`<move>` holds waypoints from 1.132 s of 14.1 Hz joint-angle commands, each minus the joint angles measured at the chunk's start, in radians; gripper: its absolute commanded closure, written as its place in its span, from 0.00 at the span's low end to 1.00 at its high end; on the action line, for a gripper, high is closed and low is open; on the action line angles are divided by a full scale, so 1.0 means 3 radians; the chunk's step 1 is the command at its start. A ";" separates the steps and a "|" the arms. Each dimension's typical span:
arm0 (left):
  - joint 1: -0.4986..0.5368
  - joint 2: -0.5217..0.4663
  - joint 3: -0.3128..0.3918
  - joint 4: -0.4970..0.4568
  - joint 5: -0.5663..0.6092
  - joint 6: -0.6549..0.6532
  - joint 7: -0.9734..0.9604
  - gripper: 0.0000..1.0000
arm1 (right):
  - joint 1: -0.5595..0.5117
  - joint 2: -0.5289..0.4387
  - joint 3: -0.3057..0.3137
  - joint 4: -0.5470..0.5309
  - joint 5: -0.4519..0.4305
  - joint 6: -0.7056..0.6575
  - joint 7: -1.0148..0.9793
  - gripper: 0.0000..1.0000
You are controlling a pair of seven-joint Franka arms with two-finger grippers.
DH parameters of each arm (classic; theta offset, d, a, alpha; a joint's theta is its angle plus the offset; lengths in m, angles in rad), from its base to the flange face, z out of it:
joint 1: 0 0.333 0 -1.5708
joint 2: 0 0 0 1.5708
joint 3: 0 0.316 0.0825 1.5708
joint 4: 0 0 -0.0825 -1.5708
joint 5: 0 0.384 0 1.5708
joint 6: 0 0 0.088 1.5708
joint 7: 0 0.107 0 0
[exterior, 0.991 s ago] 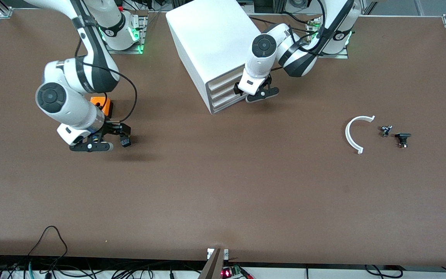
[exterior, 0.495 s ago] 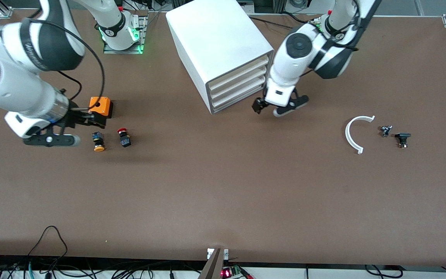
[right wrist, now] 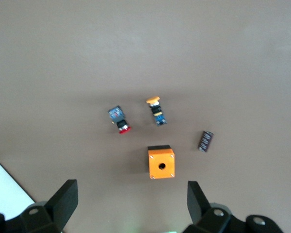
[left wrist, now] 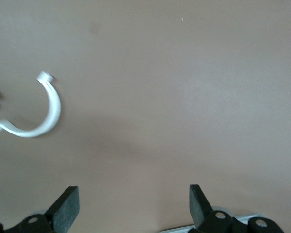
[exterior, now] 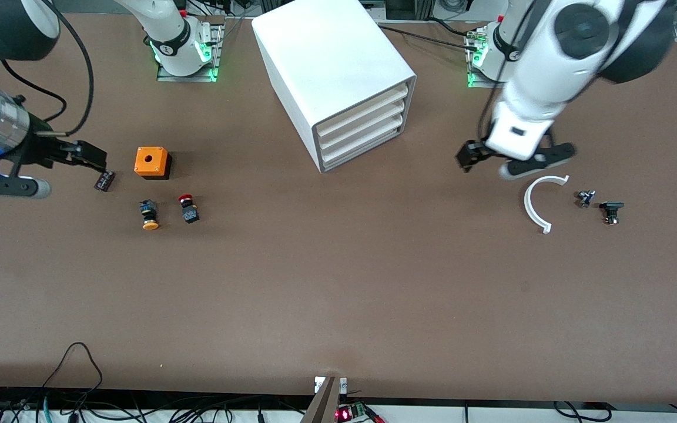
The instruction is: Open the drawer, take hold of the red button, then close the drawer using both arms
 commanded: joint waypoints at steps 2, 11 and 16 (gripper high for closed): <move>-0.0001 -0.0032 0.0409 0.0359 0.0026 -0.0544 0.1096 0.00 | -0.0460 -0.0078 -0.0046 -0.0099 0.0082 0.0095 -0.0611 0.00; 0.0024 -0.0084 0.0855 0.0770 0.0062 -0.1133 0.2264 0.00 | -0.0466 -0.0685 -0.0169 -0.1012 0.0180 0.0473 -0.0393 0.00; 0.0137 -0.0053 0.0860 0.0785 0.0011 -0.1149 0.2398 0.00 | -0.0466 -0.0942 -0.0144 -0.1357 0.0134 0.0771 -0.0423 0.00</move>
